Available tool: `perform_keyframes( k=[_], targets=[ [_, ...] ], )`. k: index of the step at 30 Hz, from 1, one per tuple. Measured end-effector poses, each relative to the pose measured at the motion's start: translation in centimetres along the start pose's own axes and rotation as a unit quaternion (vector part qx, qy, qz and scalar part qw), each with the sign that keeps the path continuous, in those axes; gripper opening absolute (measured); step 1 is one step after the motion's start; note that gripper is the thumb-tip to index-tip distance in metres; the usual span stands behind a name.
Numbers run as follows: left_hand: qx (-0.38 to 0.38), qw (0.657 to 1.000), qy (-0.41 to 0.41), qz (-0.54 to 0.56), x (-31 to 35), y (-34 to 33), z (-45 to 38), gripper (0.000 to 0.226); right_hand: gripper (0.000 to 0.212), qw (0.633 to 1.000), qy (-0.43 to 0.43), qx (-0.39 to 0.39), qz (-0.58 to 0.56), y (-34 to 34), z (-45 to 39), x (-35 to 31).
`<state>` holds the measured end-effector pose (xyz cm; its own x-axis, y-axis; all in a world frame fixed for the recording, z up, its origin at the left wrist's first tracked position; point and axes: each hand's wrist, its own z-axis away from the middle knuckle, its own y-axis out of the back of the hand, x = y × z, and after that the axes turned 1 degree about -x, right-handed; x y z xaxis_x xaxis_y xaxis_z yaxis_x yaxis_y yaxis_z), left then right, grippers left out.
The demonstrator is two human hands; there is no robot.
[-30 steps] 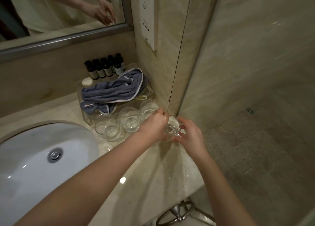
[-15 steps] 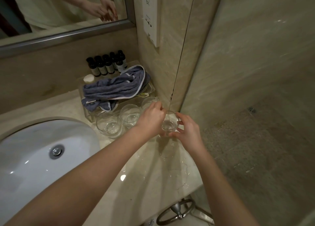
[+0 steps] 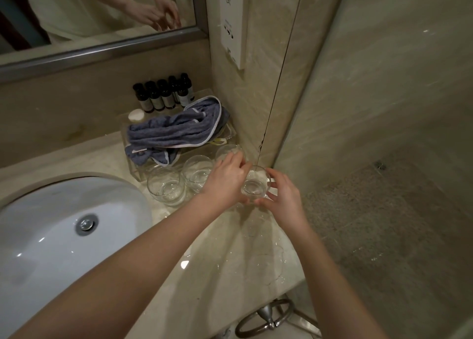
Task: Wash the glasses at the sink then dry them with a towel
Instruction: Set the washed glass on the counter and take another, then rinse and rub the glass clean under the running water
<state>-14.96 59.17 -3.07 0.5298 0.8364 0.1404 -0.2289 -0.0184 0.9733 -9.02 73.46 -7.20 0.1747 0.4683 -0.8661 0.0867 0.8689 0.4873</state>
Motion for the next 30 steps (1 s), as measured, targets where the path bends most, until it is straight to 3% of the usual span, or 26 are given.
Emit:
perform_keyframes(
  k=[6,11,14,16,20,23,30],
  targets=[
    [-0.008,1.0,0.001,-0.025,0.2,-0.1,0.0,0.084,0.078,0.999,0.006,0.014,0.034,0.0,0.1,-0.3],
    [0.027,1.0,-0.007,0.01,-0.3,-0.4,1.7,0.082,0.07,0.992,-0.067,0.017,0.109,-0.6,1.4,0.2],
    [0.054,0.996,-0.007,0.072,-2.0,-0.9,4.3,0.066,0.056,0.972,-0.106,-0.031,0.209,-1.1,3.2,0.4],
    [0.027,0.994,-0.002,0.106,-3.7,-1.2,6.7,0.055,0.055,0.954,-0.111,-0.095,0.262,-1.8,4.6,-0.4],
    [-0.12,0.989,0.048,0.073,-7.9,-1.6,11.7,0.057,0.058,0.911,-0.058,-0.224,0.342,-5.3,6.3,-3.8],
    [-0.192,0.973,0.109,0.069,-11.8,-2.2,15.9,0.06,0.061,0.894,-0.006,-0.271,0.357,-9.7,7.0,-7.0],
    [-0.178,0.949,0.236,0.11,-22.0,-1.6,29.4,0.06,0.064,0.844,0.119,-0.346,0.393,-22.2,10.1,-16.2]
  ],
)
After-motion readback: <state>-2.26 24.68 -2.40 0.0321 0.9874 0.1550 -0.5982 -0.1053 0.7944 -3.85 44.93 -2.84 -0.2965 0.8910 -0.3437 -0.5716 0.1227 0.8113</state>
